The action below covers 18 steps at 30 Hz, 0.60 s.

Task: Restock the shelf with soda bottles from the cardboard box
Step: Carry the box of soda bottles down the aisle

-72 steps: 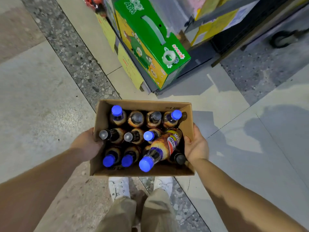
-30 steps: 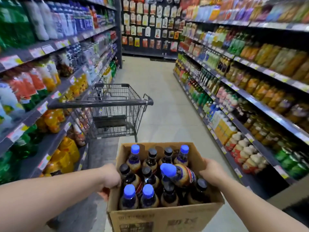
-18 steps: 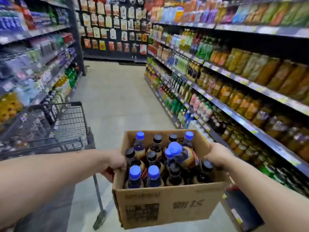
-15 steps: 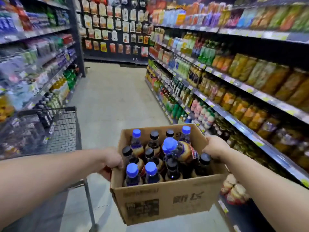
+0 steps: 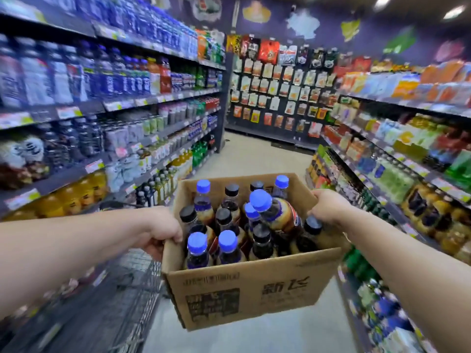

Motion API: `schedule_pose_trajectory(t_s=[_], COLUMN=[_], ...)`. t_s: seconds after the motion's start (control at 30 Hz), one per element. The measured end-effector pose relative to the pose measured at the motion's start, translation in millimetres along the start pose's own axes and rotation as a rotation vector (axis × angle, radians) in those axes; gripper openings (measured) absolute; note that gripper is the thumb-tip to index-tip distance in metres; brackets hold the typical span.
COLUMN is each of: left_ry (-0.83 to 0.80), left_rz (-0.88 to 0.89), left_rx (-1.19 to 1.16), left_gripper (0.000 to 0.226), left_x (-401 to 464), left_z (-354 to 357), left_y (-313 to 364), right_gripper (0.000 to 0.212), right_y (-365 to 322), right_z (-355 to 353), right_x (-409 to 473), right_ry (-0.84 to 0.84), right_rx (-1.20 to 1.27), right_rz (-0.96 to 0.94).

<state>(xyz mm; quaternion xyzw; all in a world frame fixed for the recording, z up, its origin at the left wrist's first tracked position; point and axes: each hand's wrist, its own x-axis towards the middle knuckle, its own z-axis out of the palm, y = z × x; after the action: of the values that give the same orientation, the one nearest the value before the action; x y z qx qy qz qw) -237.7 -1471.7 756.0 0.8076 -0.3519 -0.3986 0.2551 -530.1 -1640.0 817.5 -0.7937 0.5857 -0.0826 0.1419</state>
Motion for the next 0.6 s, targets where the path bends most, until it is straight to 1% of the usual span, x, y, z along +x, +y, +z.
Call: schedule_pose_trajectory(t_s=[0.1, 0.13, 0.2, 0.27, 0.33, 0.4, 0.6], left_ry=[0.115, 0.179, 0.264, 0.326, 0.372, 0.430, 0.649], left_rz=[-0.062, -0.080, -0.160, -0.255, -0.345, -0.435, -0.616], left_rx=[-0.019, -0.037, -0.045, -0.090, -0.179, -0.264, -0.474], left_gripper=[0.011, 0.005, 0.009, 0.007, 0.016, 0.021, 0.015], left_x=[28.5, 35.6, 50.2, 61.3, 69.4, 68.9, 62.9], left_z=[-31.9, -41.6, -59.3, -72.6, -87.7, -98.7, -121.8], left_y=[5.7, 6.8, 3.7, -4.5, -18.2, -31.8, -81.3], right_gripper=[0.035, 0.036, 0.038, 0.038, 0.037, 0.037, 0.027], right_y=[-37.3, -51.8, -82.9, -115.4, -152.7, -193.9, -321.1], right_z=[15.0, 21.4, 34.9, 49.9, 64.9, 80.0, 133.9], right_x=[78.5, 103.6, 149.5, 191.1, 223.8, 247.2, 278.5], right_ry=[-0.049, -0.077, -0.148, -0.202, -0.234, -0.267, -0.433], right_rx=[0.091, 0.113, 0.140, 0.133, 0.096, 0.031, -0.044], right_rz=[-0.089, -0.127, -0.225, -0.350, -0.470, -0.584, -0.876])
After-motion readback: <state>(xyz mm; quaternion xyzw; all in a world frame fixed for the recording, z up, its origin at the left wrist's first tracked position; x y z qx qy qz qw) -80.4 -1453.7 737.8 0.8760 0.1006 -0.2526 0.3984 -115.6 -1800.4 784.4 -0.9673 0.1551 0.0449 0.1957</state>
